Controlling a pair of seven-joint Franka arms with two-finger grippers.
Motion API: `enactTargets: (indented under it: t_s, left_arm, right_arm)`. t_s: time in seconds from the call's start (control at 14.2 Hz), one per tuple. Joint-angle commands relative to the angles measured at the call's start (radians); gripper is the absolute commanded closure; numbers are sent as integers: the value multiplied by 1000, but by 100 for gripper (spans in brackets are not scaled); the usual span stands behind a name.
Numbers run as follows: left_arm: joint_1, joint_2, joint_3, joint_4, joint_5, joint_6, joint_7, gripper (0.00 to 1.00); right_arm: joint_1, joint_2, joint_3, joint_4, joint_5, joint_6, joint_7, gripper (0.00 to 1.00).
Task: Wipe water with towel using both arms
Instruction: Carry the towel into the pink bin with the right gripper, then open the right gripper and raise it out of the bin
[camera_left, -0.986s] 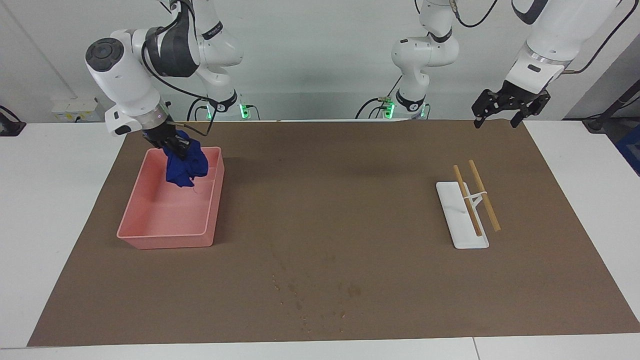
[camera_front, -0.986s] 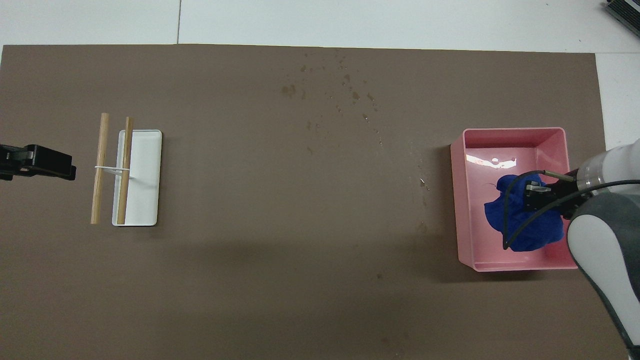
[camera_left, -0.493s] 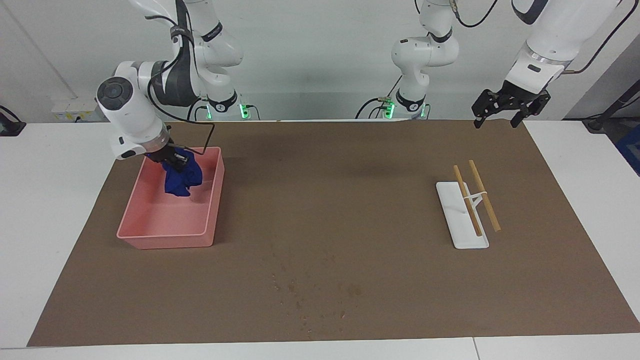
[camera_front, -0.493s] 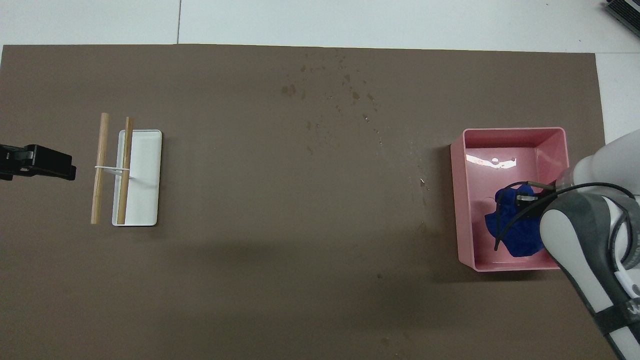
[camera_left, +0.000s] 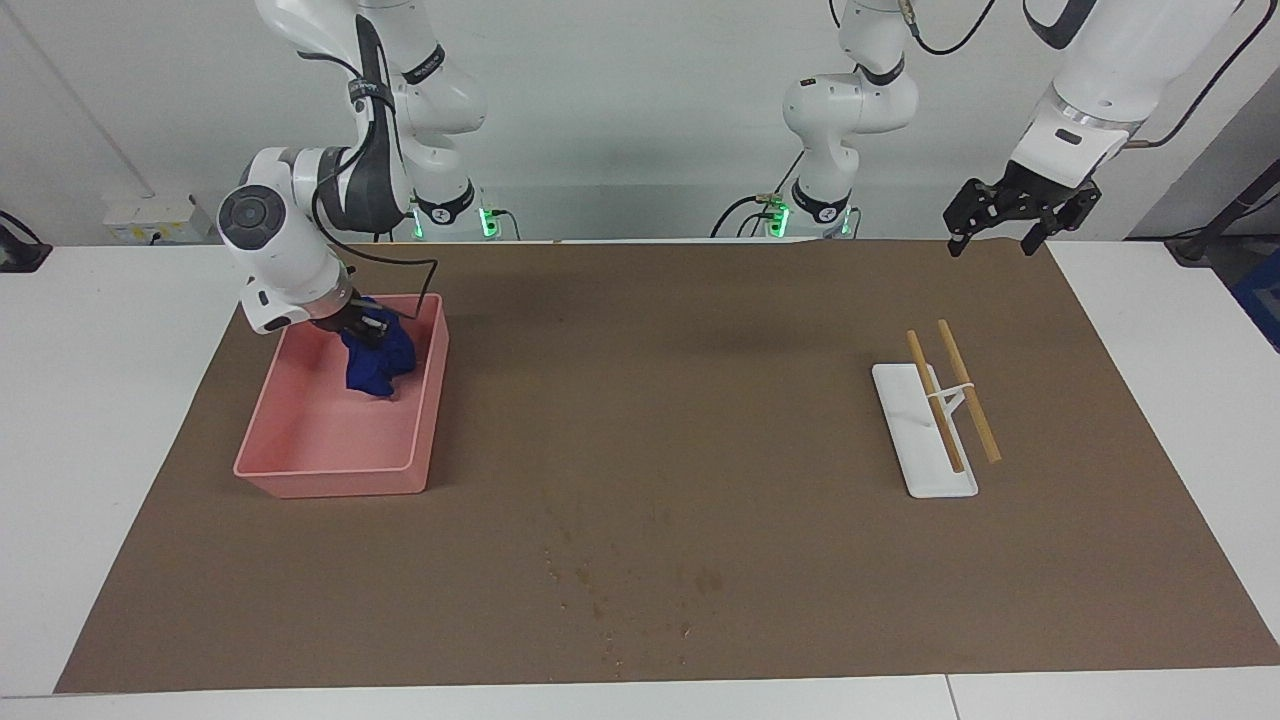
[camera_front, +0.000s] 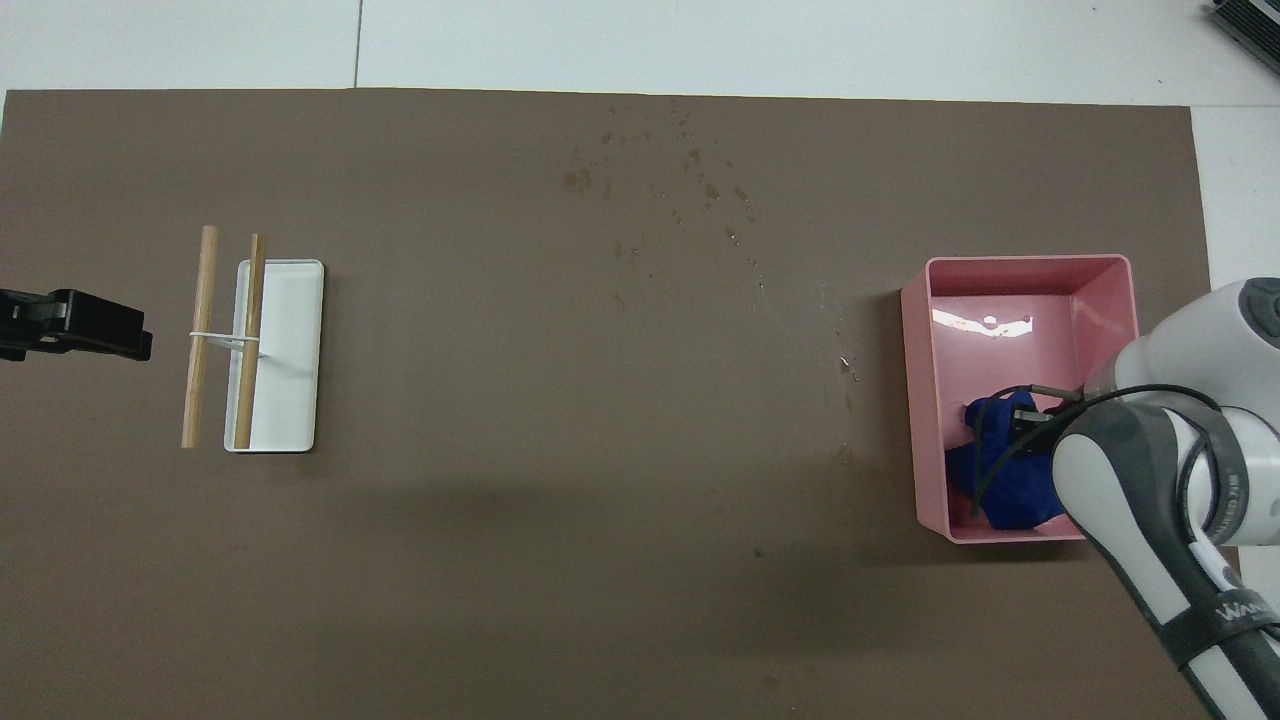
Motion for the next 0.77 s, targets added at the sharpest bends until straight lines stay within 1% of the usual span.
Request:
enactTargets:
  t_s: [0.0,0.28,0.7]
  left_arm:
    - [8,-30,-1,-33,-14,2,10,0]
    - [8,-30,-1,-33,-14,2,10,0]
    - [8,-30,-1,-33,-14,2,10,0]
  right_arm:
    - [-4,-27,9,33,-20,-31,-14,0]
    - [-2,-53,18,157,-2,-114,-14,0]
    - [15,-35,19,456,1,-235,-28,0]
